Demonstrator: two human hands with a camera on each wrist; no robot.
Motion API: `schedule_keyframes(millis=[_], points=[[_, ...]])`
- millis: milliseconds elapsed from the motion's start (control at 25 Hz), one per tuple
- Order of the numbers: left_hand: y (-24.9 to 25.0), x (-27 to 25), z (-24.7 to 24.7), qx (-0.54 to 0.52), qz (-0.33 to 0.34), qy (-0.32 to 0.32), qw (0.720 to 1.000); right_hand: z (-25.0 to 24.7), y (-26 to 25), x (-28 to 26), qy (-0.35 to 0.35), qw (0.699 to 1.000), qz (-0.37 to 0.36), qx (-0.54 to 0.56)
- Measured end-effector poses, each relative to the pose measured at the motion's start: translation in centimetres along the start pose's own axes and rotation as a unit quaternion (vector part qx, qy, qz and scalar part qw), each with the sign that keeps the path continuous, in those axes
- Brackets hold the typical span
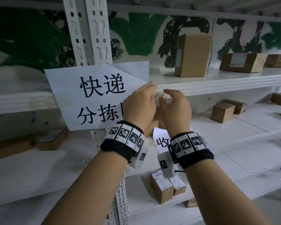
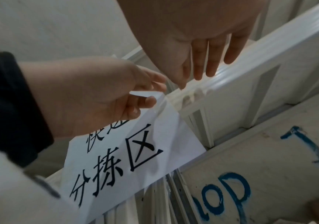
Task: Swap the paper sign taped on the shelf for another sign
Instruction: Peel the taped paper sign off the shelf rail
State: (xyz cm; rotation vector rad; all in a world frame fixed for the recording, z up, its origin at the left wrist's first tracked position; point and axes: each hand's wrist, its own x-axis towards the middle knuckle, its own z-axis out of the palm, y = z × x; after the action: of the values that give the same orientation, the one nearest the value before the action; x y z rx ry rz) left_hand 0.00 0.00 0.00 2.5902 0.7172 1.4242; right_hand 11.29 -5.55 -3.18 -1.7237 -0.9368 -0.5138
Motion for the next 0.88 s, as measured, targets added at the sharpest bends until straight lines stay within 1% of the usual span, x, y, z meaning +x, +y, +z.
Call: schedule_keyframes(millis=[120,240,320,400,480,600,720,800,880], points=[[0.3,1.0,0.7,0.039,-0.014,-0.032,0.999,1.5,1.3,1.0,0.039,0.998,0.011,0.047],[1.0,0.9,1.1,0.075,-0.04,-0.078,0.993,2.6,2.1,1.0,0.072,0.995,0.011,0.067],[1.6,1.0,1.0,0.085,-0.046,-0.081,0.992,3.1,2.4,1.0,0.094,0.992,0.014,0.079],[2.2,1.2,0.9,0.099,-0.052,-0.082,0.99,3.6,2.2,1.0,0.1,0.99,0.01,0.102],[2.6,1.2,0.9,0.118,-0.05,-0.081,0.988,3.9,1.8,1.2,0.099,0.987,0.0,0.124],[2.7,1.1,1.1,0.124,-0.055,-0.079,0.988,4.1,1.7,1.5,0.073,0.988,0.011,0.134],[2.9,1.1,1.1,0.129,-0.066,-0.085,0.986,4.2,1.5,1.7,0.035,0.994,0.009,0.101],[2.8,1.2,1.1,0.128,-0.068,-0.083,0.986,4.1,1.3,1.5,0.025,0.997,0.004,0.067],[2.8,1.1,1.2,0.129,-0.067,-0.086,0.986,3.7,1.2,1.2,0.009,0.998,0.015,0.056]])
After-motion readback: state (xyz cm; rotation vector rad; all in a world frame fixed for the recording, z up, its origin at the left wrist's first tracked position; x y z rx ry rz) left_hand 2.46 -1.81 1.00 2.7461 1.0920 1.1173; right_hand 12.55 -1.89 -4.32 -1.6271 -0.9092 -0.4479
